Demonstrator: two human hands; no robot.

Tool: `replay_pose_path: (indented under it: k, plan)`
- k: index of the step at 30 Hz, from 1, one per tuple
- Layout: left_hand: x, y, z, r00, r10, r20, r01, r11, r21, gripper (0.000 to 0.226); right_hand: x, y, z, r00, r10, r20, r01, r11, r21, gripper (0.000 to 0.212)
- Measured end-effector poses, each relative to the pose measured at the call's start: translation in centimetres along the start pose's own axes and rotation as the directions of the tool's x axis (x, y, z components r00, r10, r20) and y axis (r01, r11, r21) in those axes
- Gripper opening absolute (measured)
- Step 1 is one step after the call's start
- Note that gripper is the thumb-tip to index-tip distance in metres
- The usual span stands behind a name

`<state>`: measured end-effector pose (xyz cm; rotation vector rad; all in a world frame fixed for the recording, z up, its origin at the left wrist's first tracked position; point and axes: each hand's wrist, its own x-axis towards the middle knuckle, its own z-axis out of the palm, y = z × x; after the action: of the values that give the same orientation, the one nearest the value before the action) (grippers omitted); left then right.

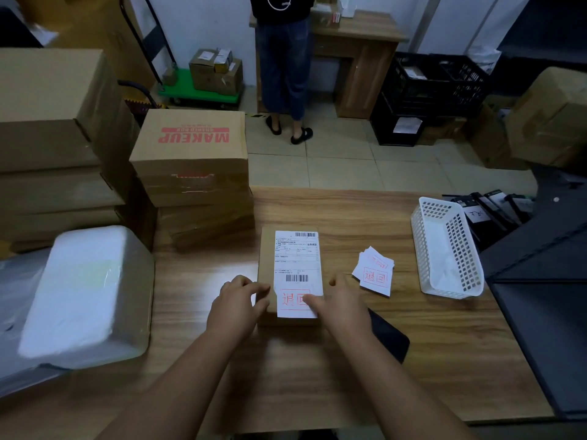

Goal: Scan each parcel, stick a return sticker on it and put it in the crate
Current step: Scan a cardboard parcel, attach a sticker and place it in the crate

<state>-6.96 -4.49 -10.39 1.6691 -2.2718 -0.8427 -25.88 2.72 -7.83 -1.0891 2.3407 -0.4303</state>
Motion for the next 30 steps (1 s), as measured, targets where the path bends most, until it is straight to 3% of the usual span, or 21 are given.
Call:
replay_pose_path:
  k: [3, 5, 9, 19, 22, 25, 28, 30]
  plan:
    - [-0.1, -0.1, 0.2, 0.998, 0.064, -0.025, -0.063, 0.997, 0.032, 0.032, 0.1, 1.7, -0.1, 0.985, -0.171, -0.004, 0.171, 0.985, 0.03, 0.029]
    - [-0.2, 0.0, 0.5, 0.984, 0.163, -0.072, -0.161, 0.986, 0.036, 0.033, 0.0, 2.1, 0.2, 0.954, -0.297, 0.042, 0.296, 0.955, 0.022, 0.036]
    - [-0.4, 0.7, 1.4, 0.945, 0.322, -0.057, -0.307, 0.933, 0.185, 0.025, -0.3, 2.0, 1.1, 0.924, -0.369, 0.105, 0.377, 0.923, -0.073, 0.049]
    - [-0.9, -1.0, 0.3, 0.967, 0.253, 0.018, -0.24, 0.886, 0.396, 0.048, -0.1, 4.3, 0.6, 0.872, -0.482, 0.087, 0.49, 0.86, -0.142, 0.053]
    - [-0.9, -0.7, 0.6, 0.96, 0.279, 0.024, -0.267, 0.883, 0.386, 0.047, -0.6, 4.1, 0.9, 0.907, -0.422, 0.001, 0.422, 0.906, 0.028, 0.043]
    - [-0.9, -0.5, 1.0, 0.959, 0.281, 0.036, -0.276, 0.897, 0.345, 0.046, -0.6, 3.7, 0.5, 0.965, -0.256, -0.048, 0.261, 0.953, 0.154, 0.045]
    - [-1.1, -1.3, 0.9, 0.967, 0.251, 0.031, -0.252, 0.943, 0.219, 0.05, -0.6, 4.3, -0.1, 0.991, -0.115, 0.071, 0.095, 0.966, 0.239, 0.058]
    - [-1.0, -2.6, 1.1, 0.984, 0.16, 0.082, -0.166, 0.983, 0.072, 0.065, -0.6, 4.7, -0.2, 0.973, -0.113, 0.2, 0.066, 0.972, 0.228, 0.07]
